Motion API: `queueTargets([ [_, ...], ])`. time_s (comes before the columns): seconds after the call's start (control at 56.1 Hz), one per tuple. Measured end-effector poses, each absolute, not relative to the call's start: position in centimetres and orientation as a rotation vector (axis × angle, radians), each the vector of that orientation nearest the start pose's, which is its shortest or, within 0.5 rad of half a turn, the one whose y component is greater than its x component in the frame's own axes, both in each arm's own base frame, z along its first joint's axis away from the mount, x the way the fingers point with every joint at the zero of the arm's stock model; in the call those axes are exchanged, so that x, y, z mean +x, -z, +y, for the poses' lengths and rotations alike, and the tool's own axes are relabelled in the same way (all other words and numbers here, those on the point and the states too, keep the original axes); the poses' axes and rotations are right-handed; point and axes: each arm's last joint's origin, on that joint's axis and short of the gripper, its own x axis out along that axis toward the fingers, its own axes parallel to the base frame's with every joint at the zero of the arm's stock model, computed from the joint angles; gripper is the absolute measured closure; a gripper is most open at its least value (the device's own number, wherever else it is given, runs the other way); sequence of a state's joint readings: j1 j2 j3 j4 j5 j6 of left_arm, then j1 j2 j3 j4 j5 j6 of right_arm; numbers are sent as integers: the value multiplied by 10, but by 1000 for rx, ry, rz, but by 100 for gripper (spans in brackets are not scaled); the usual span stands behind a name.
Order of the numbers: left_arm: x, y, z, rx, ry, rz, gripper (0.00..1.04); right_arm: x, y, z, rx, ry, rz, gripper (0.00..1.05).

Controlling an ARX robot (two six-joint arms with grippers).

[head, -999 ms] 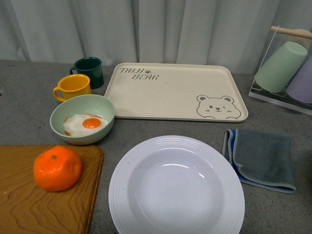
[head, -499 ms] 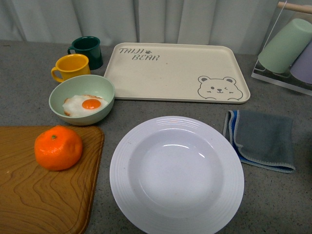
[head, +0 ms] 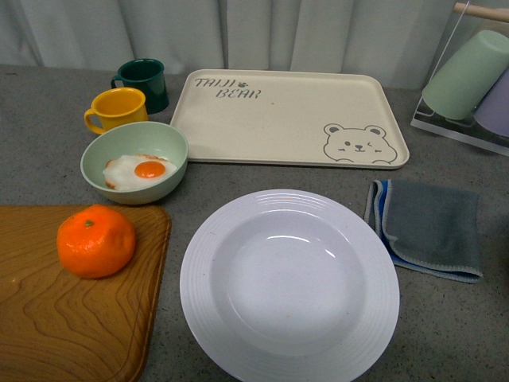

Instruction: Place orange and plate with both arms

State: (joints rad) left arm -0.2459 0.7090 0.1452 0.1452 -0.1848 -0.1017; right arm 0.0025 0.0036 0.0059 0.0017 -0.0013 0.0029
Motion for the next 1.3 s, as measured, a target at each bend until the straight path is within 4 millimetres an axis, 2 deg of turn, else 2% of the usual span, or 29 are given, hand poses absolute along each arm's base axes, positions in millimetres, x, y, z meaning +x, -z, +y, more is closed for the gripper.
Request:
queueTargets([
  [0.161,187,-143,-44,-41,105,517,7,98,-165,0,3,-4,-4,9],
  [0.232,214,-124,-48,-56,98,643,7,98,-165,0,2,-4,-4,9],
  [0.446,249,-95,-51,-55,81,797,7,98,-165,0,3,-4,-4,9],
  [0.553,265,-88,-52,-98,84,856,7,98,-165,0,3,-4,-4,9],
  [0.838,280,-71,-54,-105,74,927,7,98,-165,0,3,-4,-4,9],
  [1.052,280,-71,-57,-107,79,950,39,98,-165,0,3,-4,-4,9],
  [1.177,279,-83,-66,-110,104,914,46,98,-165,0,3,-4,-4,9],
  [1.302,274,-103,-88,-113,174,855,48,98,-165,0,3,-4,-4,9],
])
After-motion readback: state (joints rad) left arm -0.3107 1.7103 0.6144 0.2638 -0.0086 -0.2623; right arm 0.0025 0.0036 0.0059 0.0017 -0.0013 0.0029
